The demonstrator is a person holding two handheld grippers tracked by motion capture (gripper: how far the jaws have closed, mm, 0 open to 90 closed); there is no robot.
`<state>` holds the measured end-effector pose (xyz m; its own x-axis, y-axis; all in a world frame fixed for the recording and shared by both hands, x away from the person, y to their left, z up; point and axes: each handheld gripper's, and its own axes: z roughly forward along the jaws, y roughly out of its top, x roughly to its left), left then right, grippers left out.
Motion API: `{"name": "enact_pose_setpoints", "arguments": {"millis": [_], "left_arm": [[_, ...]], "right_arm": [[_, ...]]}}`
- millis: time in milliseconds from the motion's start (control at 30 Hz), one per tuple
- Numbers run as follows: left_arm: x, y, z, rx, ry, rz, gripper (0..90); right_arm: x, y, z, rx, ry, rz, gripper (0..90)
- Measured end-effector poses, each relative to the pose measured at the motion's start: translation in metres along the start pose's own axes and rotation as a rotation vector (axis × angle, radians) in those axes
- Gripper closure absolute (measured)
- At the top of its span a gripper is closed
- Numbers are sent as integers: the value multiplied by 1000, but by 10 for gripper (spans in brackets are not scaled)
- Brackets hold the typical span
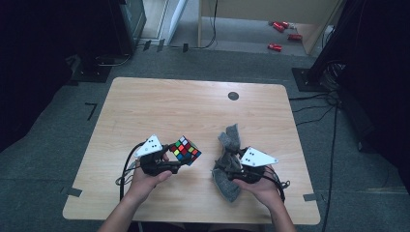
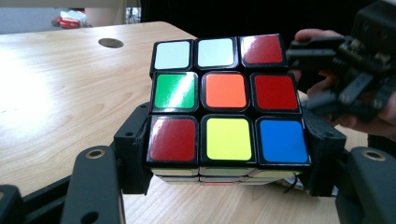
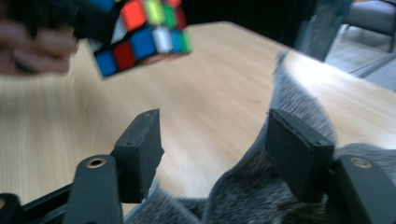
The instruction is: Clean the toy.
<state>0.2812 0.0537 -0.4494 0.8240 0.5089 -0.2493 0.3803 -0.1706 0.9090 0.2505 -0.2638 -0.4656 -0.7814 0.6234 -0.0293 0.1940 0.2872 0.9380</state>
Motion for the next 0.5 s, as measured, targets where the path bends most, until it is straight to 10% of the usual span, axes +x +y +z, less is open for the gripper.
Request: {"name": "enact_pose_setpoints", "arguments": {"millis": [233,500], "left_arm": [[-1,-2,3,16,-5,0,346],[-2,-4,7,36,-8,8,346]], "right_arm": [[-7,-29,15,209,39,-33,344],[-18,-46,14,257,38,-20,292]]}}
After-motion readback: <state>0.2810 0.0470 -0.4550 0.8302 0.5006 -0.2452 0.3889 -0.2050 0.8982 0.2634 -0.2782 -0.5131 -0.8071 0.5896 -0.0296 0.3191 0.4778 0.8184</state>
